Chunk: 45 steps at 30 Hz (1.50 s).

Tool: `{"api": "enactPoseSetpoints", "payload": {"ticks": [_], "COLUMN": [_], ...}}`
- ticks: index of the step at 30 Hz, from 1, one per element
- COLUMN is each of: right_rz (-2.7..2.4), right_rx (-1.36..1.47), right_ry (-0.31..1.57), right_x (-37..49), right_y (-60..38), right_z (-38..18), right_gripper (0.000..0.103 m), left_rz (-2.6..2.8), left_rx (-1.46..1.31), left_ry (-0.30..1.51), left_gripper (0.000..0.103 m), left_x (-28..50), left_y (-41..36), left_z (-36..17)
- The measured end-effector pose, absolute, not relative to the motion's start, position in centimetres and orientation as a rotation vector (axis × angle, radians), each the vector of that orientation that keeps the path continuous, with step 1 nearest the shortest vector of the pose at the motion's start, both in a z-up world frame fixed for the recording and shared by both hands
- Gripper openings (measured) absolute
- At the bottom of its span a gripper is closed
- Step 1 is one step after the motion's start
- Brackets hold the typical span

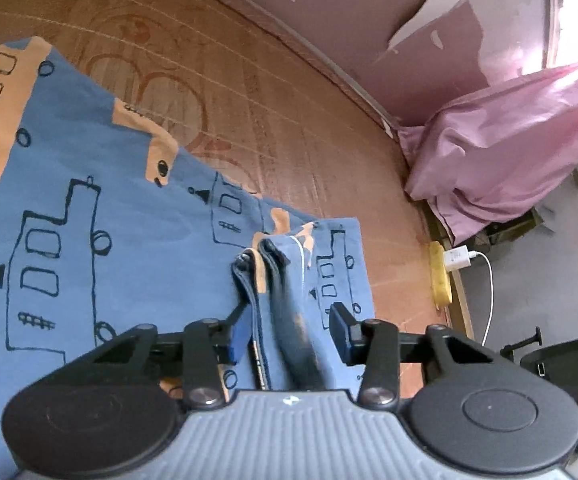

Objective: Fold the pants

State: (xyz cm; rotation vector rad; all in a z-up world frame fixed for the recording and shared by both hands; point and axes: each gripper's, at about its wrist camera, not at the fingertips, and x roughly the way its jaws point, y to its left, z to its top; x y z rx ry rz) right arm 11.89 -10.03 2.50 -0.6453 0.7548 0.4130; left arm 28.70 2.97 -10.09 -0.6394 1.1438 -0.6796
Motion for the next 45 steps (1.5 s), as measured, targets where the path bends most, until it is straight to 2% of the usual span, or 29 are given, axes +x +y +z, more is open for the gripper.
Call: {"api": "enactPoseSetpoints", "payload": {"ticks": [3, 6, 9, 11, 12, 14, 18, 32, 45], "right_rz": [0.415, 0.409, 0.409, 0.417, 0.425, 0.431, 0.429, 0.471, 0.708], "right_rx": [-0.666, -0.645, -0.613, -0.597, -0.592, -0.594, -0.579, -0.564, -0.501], "right_ry": [0.742, 0.749, 0.761, 0.772, 0.778, 0.772, 0.765, 0.726, 0.708], "right_x": [11.7, 12.3, 13.0, 13.1, 13.1, 12.9, 12.6, 13.1, 15.5], "right_y": [-9.9, -10.0, -10.3, -10.3, -10.3, -10.2, -10.3, -8.8, -0.9], "right_z": [2.5, 2.2, 2.0, 1.9, 1.8, 1.6, 1.8, 5.1, 5.6], "right_gripper": [0.053, 0.052, 0.046, 0.035, 0.025, 0.020, 0.015, 0.015, 0.015], "left_rz": [-0.670, -0.666, -0.656, -0.637, -0.628, -0.607, -0.592, -0.593, -0.464], "left_rx": [-0.639, -0.639, -0.639, -0.623, -0.611, -0.590, -0.567, -0.397, -0.425], "left_ry": [1.153, 1.157, 1.167, 1.174, 1.177, 1.181, 1.171, 1.091, 1.021], "left_gripper": [0.046, 0.046, 0.044, 0.036, 0.028, 0.019, 0.013, 0.011, 0.011], "left_x": [28.7, 28.7, 28.8, 28.9, 28.9, 28.9, 28.6, 27.7, 26.7], "left_y": [2.9, 2.9, 2.8, 2.6, 2.6, 2.5, 2.5, 2.5, 12.6], "left_z": [-10.1, -10.1, -10.0, -9.9, -9.9, -9.9, -9.7, -4.6, -2.2]}}
